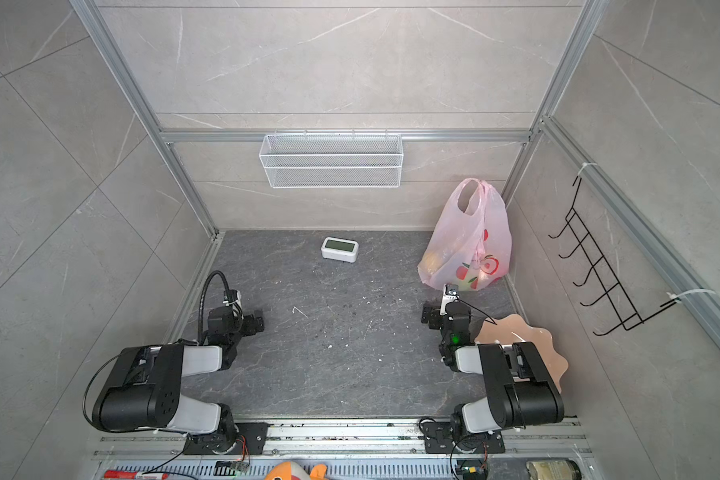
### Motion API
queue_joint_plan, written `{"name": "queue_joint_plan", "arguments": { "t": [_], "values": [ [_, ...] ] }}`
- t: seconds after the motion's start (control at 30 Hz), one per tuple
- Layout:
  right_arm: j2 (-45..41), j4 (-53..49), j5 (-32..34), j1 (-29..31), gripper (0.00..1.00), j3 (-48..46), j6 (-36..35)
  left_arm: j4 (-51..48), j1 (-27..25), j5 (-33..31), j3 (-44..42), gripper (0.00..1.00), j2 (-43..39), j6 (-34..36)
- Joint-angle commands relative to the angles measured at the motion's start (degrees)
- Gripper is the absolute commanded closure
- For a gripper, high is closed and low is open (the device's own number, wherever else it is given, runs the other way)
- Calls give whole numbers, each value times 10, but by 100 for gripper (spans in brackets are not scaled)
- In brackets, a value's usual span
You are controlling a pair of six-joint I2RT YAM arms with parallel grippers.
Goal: Take the fake fruits out of the plastic bag
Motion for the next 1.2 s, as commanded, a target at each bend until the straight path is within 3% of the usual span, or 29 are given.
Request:
{"name": "queue_joint_plan", "arguments": {
  "t": [0.0,1.0,1.17],
  "values": [
    [25,71,14,8,0,23,-13,99,6,-18,27,0,19,21],
    [24,70,12,8,0,23,-11,99,7,-15,26,0,18,20],
    [-20,72,-6,16,0,2,-33,62,5,-4,33,0,-18,30]
  ]
}}
